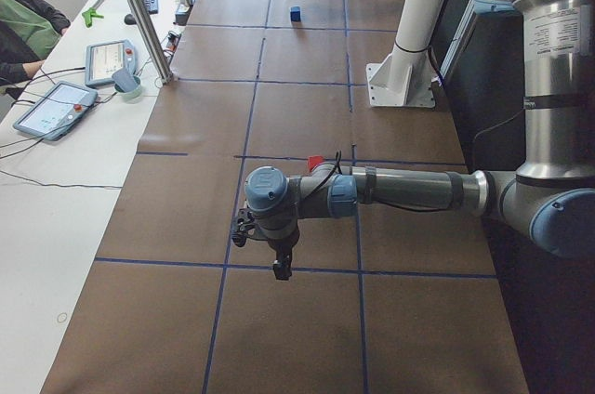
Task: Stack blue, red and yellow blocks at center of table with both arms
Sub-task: 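Reach the right gripper down to the blue block and grasp it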
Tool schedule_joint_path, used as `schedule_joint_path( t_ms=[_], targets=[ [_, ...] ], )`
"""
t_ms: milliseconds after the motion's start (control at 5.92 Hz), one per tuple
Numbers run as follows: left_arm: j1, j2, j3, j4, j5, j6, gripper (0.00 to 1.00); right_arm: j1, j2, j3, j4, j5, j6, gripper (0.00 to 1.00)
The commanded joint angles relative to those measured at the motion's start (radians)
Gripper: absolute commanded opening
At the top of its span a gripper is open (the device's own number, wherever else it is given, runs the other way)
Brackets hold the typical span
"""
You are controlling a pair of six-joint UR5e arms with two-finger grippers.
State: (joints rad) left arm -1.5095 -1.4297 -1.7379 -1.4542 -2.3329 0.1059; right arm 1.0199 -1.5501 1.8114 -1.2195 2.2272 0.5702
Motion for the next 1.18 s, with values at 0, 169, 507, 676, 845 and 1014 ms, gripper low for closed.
schedule_joint_path(
  t_ms=[0, 169, 507, 676, 845, 1014],
  targets=[
    [0.000, 0.000, 0.000, 0.000, 0.000, 0.000, 1.00, -0.118, 0.013, -0.015, 0.040, -0.096, 0.111, 1.00],
    [0.000, 0.000, 0.000, 0.000, 0.000, 0.000, 1.00, -0.132, 0.008, -0.044, 0.041, -0.098, 0.103, 1.00],
    [0.002, 0.000, 0.000, 0.000, 0.000, 0.002, 1.00, -0.162, 0.008, -0.101, 0.046, -0.124, 0.100, 1.00],
    [0.002, 0.000, -0.002, 0.000, 0.000, 0.002, 1.00, -0.179, 0.013, -0.113, 0.046, -0.126, 0.102, 0.99],
    [0.000, 0.000, -0.002, 0.000, 0.000, 0.002, 1.00, -0.182, 0.018, -0.112, 0.046, -0.124, 0.097, 0.53],
    [0.002, 0.000, 0.000, 0.000, 0.000, 0.000, 1.00, -0.182, 0.019, -0.106, 0.046, -0.123, 0.100, 0.15]
  ],
)
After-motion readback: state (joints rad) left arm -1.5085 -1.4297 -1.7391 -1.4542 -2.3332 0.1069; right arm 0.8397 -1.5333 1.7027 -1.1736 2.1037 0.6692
